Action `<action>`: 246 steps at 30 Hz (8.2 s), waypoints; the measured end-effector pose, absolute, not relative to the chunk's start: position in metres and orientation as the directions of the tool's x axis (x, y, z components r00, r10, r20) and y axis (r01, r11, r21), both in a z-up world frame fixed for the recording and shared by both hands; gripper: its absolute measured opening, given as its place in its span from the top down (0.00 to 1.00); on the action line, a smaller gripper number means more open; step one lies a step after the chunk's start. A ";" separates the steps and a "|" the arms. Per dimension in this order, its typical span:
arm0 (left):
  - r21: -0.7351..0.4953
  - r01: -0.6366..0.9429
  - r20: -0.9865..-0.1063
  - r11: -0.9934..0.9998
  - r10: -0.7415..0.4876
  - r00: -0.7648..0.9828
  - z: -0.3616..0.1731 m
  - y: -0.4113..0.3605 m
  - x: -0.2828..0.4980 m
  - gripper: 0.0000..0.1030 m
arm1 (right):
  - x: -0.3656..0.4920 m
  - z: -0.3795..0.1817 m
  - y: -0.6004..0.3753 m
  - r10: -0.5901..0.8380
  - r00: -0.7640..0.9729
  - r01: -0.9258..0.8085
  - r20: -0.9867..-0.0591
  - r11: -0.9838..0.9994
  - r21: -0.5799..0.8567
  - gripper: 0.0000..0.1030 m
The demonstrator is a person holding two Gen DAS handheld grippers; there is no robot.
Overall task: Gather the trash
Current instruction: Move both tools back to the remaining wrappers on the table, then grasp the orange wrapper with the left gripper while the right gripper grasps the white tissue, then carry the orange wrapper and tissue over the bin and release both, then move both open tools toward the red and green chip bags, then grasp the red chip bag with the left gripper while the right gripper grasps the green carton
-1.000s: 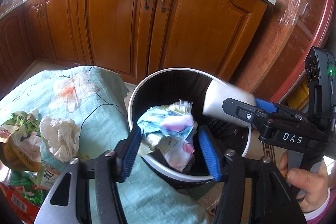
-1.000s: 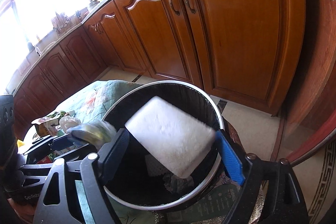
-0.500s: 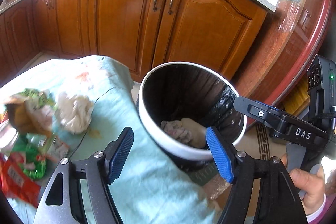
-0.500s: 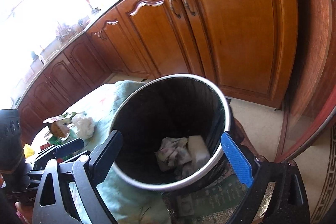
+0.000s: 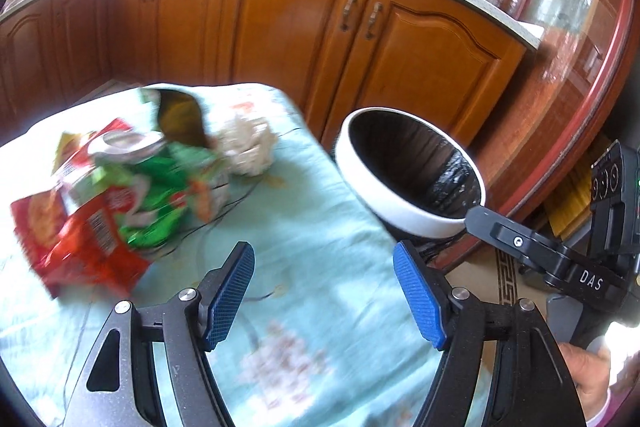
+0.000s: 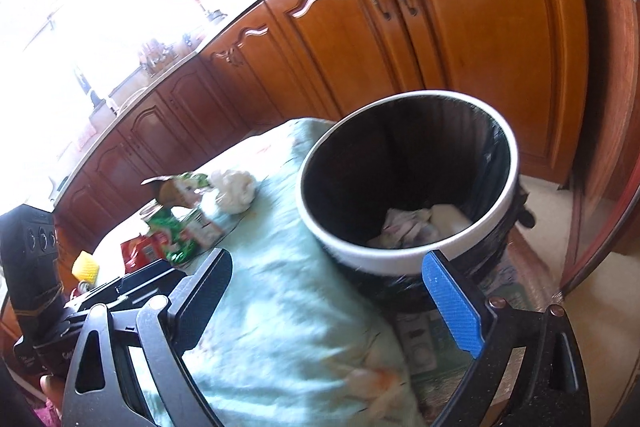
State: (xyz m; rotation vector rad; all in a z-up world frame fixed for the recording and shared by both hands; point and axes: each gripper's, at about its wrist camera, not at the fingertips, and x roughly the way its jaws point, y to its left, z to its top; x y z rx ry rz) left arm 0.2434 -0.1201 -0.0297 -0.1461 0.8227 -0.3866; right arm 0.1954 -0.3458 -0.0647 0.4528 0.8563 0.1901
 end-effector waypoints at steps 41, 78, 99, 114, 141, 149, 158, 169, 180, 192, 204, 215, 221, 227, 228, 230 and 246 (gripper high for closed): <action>-0.224 0.064 -0.680 0.972 -0.203 0.704 -0.020 0.007 0.222 0.30 | 0.252 -0.049 -0.224 0.476 0.595 -0.226 -0.648 0.873 0.433 0.11; -0.272 0.278 -0.666 0.921 -0.389 0.636 -0.029 -0.048 0.223 0.81 | 0.243 -0.077 -0.249 0.507 0.537 -0.173 -0.674 0.849 0.500 0.87; -0.255 0.425 -0.637 0.868 -0.482 0.601 -0.012 -0.121 0.231 0.81 | 0.196 -0.058 -0.354 0.362 0.646 -0.006 -0.671 0.882 0.471 0.87; -0.252 0.464 -0.638 0.849 -0.506 0.581 -0.011 -0.177 0.278 0.81 | 0.206 -0.061 -0.404 0.284 0.670 0.084 -0.686 0.889 0.450 0.87; -0.232 0.450 -0.692 0.862 -0.472 0.547 -0.036 -0.240 0.351 0.48 | 0.248 -0.079 -0.424 0.252 0.622 0.114 -0.741 0.907 0.405 0.64; -0.236 0.431 -0.690 0.871 -0.463 0.557 -0.038 -0.228 0.336 0.37 | 0.239 -0.080 -0.427 0.267 0.635 0.129 -0.725 0.888 0.441 0.47; -0.297 0.357 -0.690 0.886 -0.458 0.561 -0.043 -0.184 0.298 0.34 | 0.217 -0.072 -0.400 0.299 0.659 0.100 -0.690 0.875 0.475 0.28; -0.316 0.256 -0.691 0.914 -0.407 0.597 -0.039 -0.109 0.243 0.34 | 0.190 -0.072 -0.347 0.358 0.647 0.040 -0.673 0.865 0.499 0.28; -0.324 0.127 -0.697 0.937 -0.327 0.639 -0.040 -0.037 0.194 0.34 | 0.184 -0.079 -0.281 0.429 0.591 -0.053 -0.683 0.866 0.497 0.28; -0.331 0.010 -0.703 0.944 -0.253 0.665 -0.040 0.020 0.170 0.34 | 0.191 -0.082 -0.228 0.461 0.548 -0.142 -0.699 0.874 0.464 0.28; -0.321 -0.086 -0.720 0.943 -0.183 0.670 -0.034 0.060 0.182 0.34 | 0.222 -0.081 -0.199 0.454 0.537 -0.206 -0.711 0.888 0.412 0.31; -0.342 -0.130 -0.724 0.931 -0.172 0.668 -0.034 0.081 0.220 0.34 | 0.259 -0.091 -0.173 0.463 0.496 -0.267 -0.735 0.886 0.378 0.44; -0.344 -0.138 -0.738 0.929 -0.177 0.651 -0.045 0.082 0.243 0.34 | 0.275 -0.097 -0.161 0.462 0.478 -0.295 -0.747 0.885 0.359 0.48; -0.344 -0.122 -0.739 0.931 -0.189 0.646 -0.053 0.076 0.257 0.37 | 0.285 -0.099 -0.150 0.468 0.467 -0.324 -0.750 0.880 0.348 0.58; -0.346 -0.115 -0.737 0.931 -0.194 0.647 -0.054 0.076 0.258 0.40 | 0.286 -0.100 -0.149 0.466 0.466 -0.326 -0.752 0.881 0.344 0.67; -0.340 -0.096 -0.738 0.936 -0.202 0.643 -0.056 0.072 0.260 0.58 | 0.284 -0.100 -0.148 0.467 0.468 -0.325 -0.750 0.880 0.346 0.67; -0.333 -0.011 -0.704 0.943 -0.241 0.668 -0.043 0.054 0.206 0.81 | 0.225 -0.080 -0.176 0.476 0.496 -0.314 -0.727 0.878 0.361 0.69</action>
